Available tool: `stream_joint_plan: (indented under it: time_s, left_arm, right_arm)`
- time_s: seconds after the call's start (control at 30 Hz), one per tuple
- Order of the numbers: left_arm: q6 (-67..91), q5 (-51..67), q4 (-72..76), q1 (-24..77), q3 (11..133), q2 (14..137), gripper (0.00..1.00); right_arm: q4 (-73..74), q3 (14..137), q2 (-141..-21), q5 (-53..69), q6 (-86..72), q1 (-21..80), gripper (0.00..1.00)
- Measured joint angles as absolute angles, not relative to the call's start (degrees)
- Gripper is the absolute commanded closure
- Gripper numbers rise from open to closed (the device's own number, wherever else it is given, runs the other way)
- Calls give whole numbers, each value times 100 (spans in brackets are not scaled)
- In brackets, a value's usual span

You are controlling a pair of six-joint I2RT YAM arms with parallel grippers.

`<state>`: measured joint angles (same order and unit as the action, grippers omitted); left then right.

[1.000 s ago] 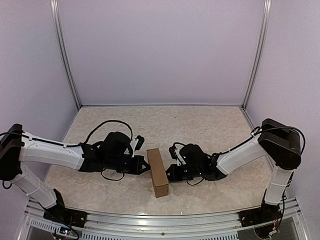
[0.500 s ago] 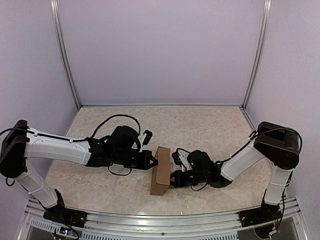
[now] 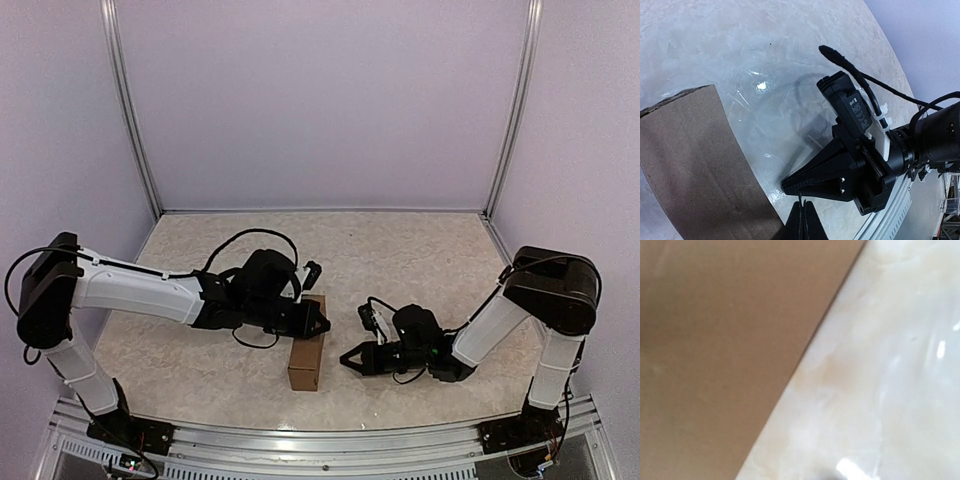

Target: Fold the paper box

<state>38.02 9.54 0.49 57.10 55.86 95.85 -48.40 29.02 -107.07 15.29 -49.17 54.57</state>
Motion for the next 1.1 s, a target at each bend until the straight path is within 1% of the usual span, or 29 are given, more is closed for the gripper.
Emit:
stream_joint_plan:
  time_s: [0.2,0.47,0.67,0.83,1.1]
  left_arm:
    - [3710,797,-331,5710,5734,9544,100]
    - [3540,-5,-1184,5660,5743,8482,100]
    - [3632,-687,-1562,5266,5459,7797,100]
    - [3793,-740,-1680,5120,5057,7959,100]
    - [3900,-322,-1544,5238,5033,8724,100]
  right_arm:
    - [-4897,2847,-10691,1533,-4866,5424,100]
    - [-4775,2860,-10632,1531,-4718,5422,100]
    - [-4637,2945,-10626,1535,-4609,5419,100]
    - [-4554,3017,-10630,1542,-4589,5419,100]
    - [-4762,3378,-11032,1767,-4683,5419,100]
